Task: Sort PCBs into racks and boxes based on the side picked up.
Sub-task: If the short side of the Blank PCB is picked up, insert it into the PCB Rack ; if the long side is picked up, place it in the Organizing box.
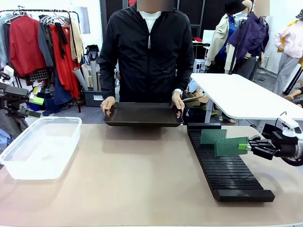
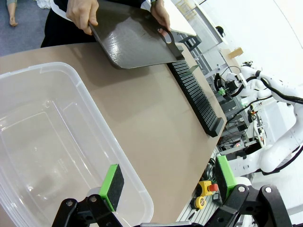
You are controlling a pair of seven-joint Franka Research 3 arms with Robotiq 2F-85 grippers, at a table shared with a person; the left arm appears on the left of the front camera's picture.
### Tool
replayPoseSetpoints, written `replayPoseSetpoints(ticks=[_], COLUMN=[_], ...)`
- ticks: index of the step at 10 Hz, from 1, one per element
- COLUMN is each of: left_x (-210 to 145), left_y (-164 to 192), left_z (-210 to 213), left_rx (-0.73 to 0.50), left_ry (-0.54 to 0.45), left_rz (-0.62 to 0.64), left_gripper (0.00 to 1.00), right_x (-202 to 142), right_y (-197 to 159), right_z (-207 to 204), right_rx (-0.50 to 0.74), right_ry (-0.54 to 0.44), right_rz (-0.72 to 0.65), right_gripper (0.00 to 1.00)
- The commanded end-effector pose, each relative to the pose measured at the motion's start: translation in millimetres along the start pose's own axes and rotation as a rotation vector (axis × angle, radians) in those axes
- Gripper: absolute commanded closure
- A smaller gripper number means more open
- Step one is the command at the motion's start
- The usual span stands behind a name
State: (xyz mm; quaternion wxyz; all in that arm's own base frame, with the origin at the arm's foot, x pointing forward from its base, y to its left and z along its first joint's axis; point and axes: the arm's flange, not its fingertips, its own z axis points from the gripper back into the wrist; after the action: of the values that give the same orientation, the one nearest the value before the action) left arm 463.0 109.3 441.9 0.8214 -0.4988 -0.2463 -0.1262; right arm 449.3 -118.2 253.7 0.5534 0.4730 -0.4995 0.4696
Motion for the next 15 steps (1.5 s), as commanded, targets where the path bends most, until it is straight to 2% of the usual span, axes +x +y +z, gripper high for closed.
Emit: replayPoseSetpoints(ticks=[1,8,15], left_x=[1,1,1], left_y=[-2,-2,-2], left_z=[1,1,1], left_rx=[0.0,0.0,0.0], left_ry=[0.0,0.0,0.0], left_rz=[0.003,0.003,0.003], left_gripper=[0.0,0.0,0.0], right_x=[-5,-25,-33], right_y=[0,-4,-11], right_z=[4,-5,-5], right_rx=[0.017,0.06,0.04], right_ry=[0.005,0.016,-0.016], right_rz=[0.03,-0.012,-0.011], right_gripper=[1.0,1.0,1.0])
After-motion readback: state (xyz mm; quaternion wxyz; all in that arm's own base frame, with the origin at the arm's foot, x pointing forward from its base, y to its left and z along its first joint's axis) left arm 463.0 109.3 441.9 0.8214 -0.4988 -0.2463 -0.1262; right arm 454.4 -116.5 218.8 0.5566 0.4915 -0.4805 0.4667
